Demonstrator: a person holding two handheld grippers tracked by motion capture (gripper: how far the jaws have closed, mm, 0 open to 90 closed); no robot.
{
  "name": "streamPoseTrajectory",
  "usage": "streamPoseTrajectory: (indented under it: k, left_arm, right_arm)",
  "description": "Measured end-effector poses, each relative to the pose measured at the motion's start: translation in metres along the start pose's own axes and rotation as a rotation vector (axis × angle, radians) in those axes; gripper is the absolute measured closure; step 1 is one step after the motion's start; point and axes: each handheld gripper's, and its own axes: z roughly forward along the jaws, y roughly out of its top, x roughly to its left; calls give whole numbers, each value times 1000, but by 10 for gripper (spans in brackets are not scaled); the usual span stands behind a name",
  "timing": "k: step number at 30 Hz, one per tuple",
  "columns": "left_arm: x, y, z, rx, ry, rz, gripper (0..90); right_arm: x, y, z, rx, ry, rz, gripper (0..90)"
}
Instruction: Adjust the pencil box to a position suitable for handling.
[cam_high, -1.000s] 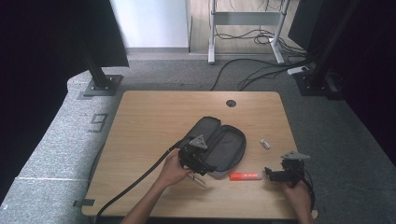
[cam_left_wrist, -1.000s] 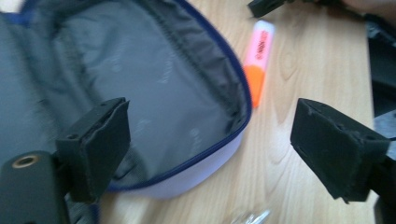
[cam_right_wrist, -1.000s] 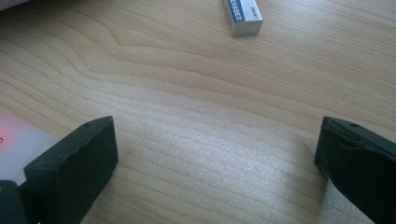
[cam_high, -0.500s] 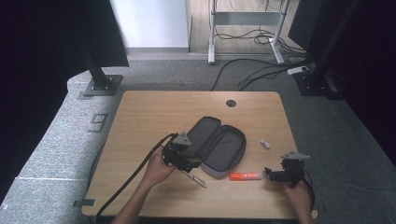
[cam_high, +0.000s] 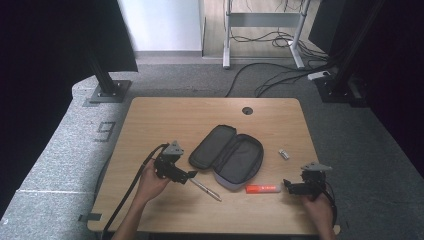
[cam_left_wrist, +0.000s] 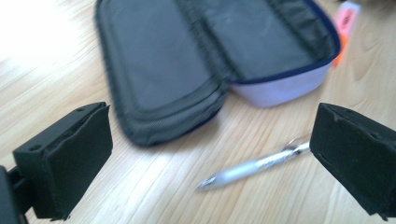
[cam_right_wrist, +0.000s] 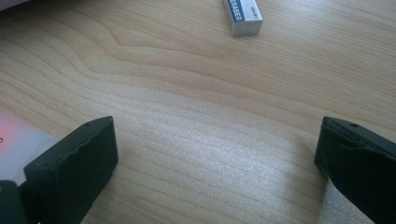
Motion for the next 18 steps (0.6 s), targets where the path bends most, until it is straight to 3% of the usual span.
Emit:
streamPoseTrajectory:
  k: [6, 9, 14, 18]
  left_arm:
    - [7, -21, -3, -2, 33, -20, 0]
    - [11, -39, -3, 0, 69, -33, 0]
    - [17, -60, 0, 2, 78, -55, 0]
    - [18, -72, 5, 15, 135, -59, 0]
  right_arm:
    - [0, 0, 0, 0, 0, 0, 0]
    - [0, 0, 0, 0, -1, 0, 0]
    - [0, 0, 0, 0, 1, -3, 0]
    - [1, 1, 0, 2, -6, 5, 0]
